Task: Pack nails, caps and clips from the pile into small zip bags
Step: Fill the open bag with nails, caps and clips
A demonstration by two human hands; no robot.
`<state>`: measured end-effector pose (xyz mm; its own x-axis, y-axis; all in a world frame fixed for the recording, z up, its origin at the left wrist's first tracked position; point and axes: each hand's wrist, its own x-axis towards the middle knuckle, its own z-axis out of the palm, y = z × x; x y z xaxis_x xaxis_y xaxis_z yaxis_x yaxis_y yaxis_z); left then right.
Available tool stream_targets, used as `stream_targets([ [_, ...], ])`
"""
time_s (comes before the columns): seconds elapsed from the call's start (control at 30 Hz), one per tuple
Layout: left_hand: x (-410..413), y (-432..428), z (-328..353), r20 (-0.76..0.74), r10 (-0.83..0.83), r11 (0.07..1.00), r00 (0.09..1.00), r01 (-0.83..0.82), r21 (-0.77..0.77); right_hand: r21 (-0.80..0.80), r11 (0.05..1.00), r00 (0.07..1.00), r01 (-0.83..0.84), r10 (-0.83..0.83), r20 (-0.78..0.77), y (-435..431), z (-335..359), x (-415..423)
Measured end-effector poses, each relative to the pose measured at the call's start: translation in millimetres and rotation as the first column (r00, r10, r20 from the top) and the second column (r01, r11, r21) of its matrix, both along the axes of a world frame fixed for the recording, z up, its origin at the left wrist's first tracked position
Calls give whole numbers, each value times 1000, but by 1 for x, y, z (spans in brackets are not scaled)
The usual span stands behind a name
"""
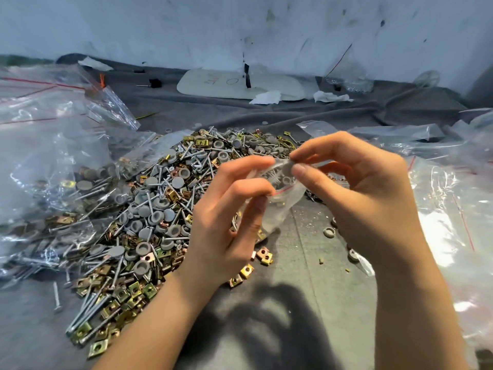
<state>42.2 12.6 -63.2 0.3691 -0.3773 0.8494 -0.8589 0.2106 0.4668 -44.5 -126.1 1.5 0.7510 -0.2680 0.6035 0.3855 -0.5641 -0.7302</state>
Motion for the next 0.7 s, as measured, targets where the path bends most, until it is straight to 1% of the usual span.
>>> stream_targets([
  [0.07, 0, 0, -1, -31, -11, 1000, 999, 11, -8, 2, 1000, 1000, -3, 3, -12, -1, -1, 0],
  [0.17, 0, 0, -2, -121, -52, 998, 991, 48, -37, 3, 1000, 1000, -1, 2, -26, 1, -2, 1],
  [0.23, 0, 1, -1, -176, -71, 996, 982, 60, -70, 31, 999, 1000, 27, -27, 2, 1, -2, 2],
  [0.33, 1, 1, 1, -225, -69, 995, 972, 51, -83, 152, 981, 985, 124, -140, 96, -10, -1, -1],
  [0.37, 1, 2, 1, -236, -58, 996, 970, 40, -79, 173, 967, 975, 187, -204, 88, -17, -1, -3],
  [0.4, 1, 2, 2, -249, -45, 997, 968, 27, -76, 169, 949, 961, 267, -276, 33, -26, -3, -5],
  [0.43, 1, 2, 2, -259, -33, 997, 965, 15, -72, 141, 928, 938, 344, -336, -81, -35, -7, -7],
  [0.47, 2, 1, 2, -264, -20, 998, 964, 1, -69, 91, 914, 897, 396, -364, -250, -44, -13, -9],
  [0.5, 2, 1, 3, -266, -7, 998, 964, -11, -65, 32, 912, 824, 409, -354, -442, -51, -20, -9],
  [0.53, 2, 1, 3, -268, 6, 998, 963, -23, -60, -28, 922, 724, 386, -322, -610, -55, -27, -8],
  [0.57, 2, 1, 2, -269, 17, 998, 963, -33, -57, -85, 936, 624, 342, -294, -724, -56, -35, -6],
  [0.6, 3, 1, 2, -272, 23, 998, 962, -40, -57, -141, 944, 548, 297, -290, -785, -55, -40, -5],
  [0.63, 3, 2, 2, -276, 29, 997, 961, -47, -59, -206, 944, 501, 257, -312, -807, -53, -44, -2],
  [0.7, 4, 2, 2, -280, 43, 996, 959, -63, -64, -304, 933, 462, 193, -359, -811, -49, -46, 1],
])
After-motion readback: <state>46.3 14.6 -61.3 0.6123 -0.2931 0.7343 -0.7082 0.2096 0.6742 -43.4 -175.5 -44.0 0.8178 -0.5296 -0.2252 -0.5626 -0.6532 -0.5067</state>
